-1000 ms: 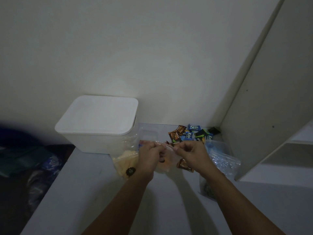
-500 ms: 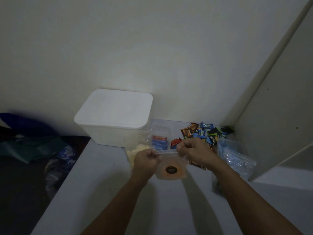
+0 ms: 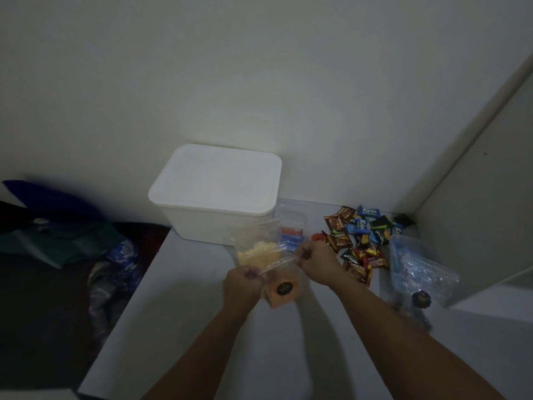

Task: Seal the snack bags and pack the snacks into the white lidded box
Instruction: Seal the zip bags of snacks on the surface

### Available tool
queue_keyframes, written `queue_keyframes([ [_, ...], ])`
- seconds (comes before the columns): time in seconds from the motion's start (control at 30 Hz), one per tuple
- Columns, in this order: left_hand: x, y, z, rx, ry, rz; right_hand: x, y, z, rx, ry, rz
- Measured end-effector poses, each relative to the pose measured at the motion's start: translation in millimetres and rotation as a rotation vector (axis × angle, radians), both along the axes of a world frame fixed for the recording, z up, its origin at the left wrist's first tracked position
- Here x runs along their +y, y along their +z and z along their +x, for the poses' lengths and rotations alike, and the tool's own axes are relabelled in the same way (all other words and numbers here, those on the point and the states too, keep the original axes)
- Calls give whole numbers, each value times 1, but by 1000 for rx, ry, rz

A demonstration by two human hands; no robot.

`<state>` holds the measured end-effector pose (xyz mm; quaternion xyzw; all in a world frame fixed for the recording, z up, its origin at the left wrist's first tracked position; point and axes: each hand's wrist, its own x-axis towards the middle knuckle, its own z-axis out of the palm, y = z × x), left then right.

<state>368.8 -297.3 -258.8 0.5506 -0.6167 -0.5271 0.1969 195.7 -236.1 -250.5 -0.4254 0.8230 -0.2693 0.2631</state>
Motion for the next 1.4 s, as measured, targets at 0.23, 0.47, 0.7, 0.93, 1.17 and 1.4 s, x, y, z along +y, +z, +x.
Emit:
queue_keyframes([
  [0.23,-3,2,-5,-113,-76,-238,10,5,-3,-47,-122,10],
  [0.47,20,18,-40,-66,-208,-555,54,16,-30,-43,-318,17],
  [0.7,53,26,-107,-122,-670,-273,124,19,-84,0,-639,62],
  [0.93,106,18,-201,-119,-751,-100,187,6,-136,-97,-843,138],
  [1.17,141,11,-257,1,-775,124,207,-24,-169,-266,-835,91],
  [1.4,138,-19,-263,-13,-425,-57,218,-24,-171,-104,-835,-70],
])
